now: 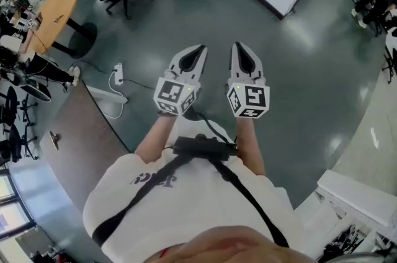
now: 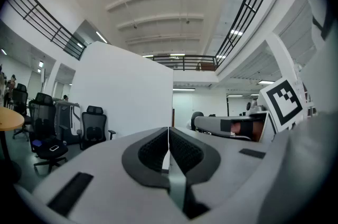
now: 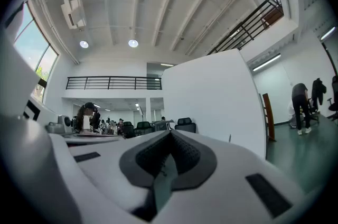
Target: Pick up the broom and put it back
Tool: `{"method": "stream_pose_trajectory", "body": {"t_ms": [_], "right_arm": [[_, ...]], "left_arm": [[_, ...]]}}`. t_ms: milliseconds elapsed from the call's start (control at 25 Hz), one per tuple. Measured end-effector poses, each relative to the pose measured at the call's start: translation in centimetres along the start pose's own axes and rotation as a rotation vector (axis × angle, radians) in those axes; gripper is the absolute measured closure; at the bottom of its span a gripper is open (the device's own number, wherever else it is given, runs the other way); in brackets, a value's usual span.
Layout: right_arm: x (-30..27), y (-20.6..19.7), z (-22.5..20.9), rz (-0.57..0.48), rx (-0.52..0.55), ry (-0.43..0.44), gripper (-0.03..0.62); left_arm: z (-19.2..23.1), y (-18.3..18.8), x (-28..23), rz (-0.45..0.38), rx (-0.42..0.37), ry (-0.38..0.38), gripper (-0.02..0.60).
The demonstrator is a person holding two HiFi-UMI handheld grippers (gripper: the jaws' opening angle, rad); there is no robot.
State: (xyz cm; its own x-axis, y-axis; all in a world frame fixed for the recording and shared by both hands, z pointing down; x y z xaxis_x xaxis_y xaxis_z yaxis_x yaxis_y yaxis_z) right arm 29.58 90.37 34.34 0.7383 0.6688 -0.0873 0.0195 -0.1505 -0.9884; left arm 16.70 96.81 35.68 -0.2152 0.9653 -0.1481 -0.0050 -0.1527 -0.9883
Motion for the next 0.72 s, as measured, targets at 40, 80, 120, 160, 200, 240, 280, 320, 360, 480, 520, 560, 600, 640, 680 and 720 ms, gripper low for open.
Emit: {"method": "stream_pose_trajectory", "body": {"t_ms": [40, 80, 120, 160, 200, 240, 280, 320, 360, 480, 520, 560, 600, 640, 680, 720], "right_arm": [[-0.5, -0.1, 0.1, 0.006, -0.004, 0.004, 0.588], [-1.0, -0.3, 0.3, 0.013, -0.006, 0.009, 0.588], [-1.5, -0.5, 0.6, 0.020, -0.006, 0.016, 0.588], [-2.2, -0.7, 1.1, 0.028, -0.003, 0.026, 0.588], [-3.0, -0.9, 1.6, 0.038, 0.003, 0.037, 0.587], [-3.8, -1.2, 1.9, 0.049, 0.009, 0.047, 0.588], [-4.7, -1.6, 2.1, 0.062, 0.014, 0.055, 0.587], [-5.7, -2.0, 2.1, 0.075, 0.017, 0.059, 0.587], [-6.8, -2.4, 1.9, 0.089, 0.017, 0.057, 0.587], [-10.7, -3.0, 0.5, 0.128, 0.010, 0.034, 0.586], [-12.2, -2.8, 0.2, 0.138, 0.006, 0.026, 0.586], [-13.8, -2.6, -0.1, 0.144, 0.004, 0.022, 0.586], [-15.4, -2.1, -0.2, 0.145, 0.006, 0.019, 0.587], [-17.1, -1.6, -0.1, 0.143, 0.012, 0.018, 0.588], [-18.8, -1.2, 0.1, 0.141, 0.019, 0.016, 0.587], [-20.4, -0.9, 0.3, 0.140, 0.028, 0.012, 0.586]], "left_arm": [[0.3, -0.3, -0.2, 0.011, 0.006, 0.002, 0.569], [0.7, -0.5, -0.4, 0.020, 0.013, 0.005, 0.569], [1.3, -0.7, -0.5, 0.028, 0.020, 0.008, 0.569], [2.0, -0.9, -0.7, 0.032, 0.028, 0.013, 0.569], [2.8, -1.0, -1.0, 0.033, 0.036, 0.017, 0.569], [3.6, -1.1, -1.4, 0.031, 0.043, 0.018, 0.569], [4.4, -1.2, -2.1, 0.028, 0.048, 0.016, 0.569], [5.1, -1.4, -2.9, 0.026, 0.053, 0.011, 0.569], [5.8, -1.6, -3.9, 0.023, 0.056, 0.003, 0.569], [8.5, -1.9, -7.0, 0.017, 0.064, -0.014, 0.569], [9.7, -1.6, -7.9, 0.013, 0.063, -0.013, 0.569], [11.1, -1.2, -8.7, 0.006, 0.061, -0.008, 0.569], [12.8, -0.6, -9.5, -0.002, 0.056, 0.001, 0.569], [14.5, 0.0, -10.1, -0.011, 0.050, 0.014, 0.569], [16.4, 0.5, -10.8, -0.018, 0.044, 0.029, 0.569], [18.2, 0.9, -11.4, -0.022, 0.041, 0.044, 0.569]]}}
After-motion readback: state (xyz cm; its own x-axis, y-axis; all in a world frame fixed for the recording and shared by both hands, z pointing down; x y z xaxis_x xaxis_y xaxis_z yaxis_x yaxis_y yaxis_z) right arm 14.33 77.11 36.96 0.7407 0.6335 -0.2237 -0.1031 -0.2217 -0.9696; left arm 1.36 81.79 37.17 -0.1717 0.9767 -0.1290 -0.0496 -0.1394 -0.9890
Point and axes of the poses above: the fingertips, and each gripper's own axes: x backward along the fingers, z to its left, y out of its top, the point moved 5 cm from there along x, backward along the fingers, and after that the axes turned 9 degrees about z, right-handed, at the moved point
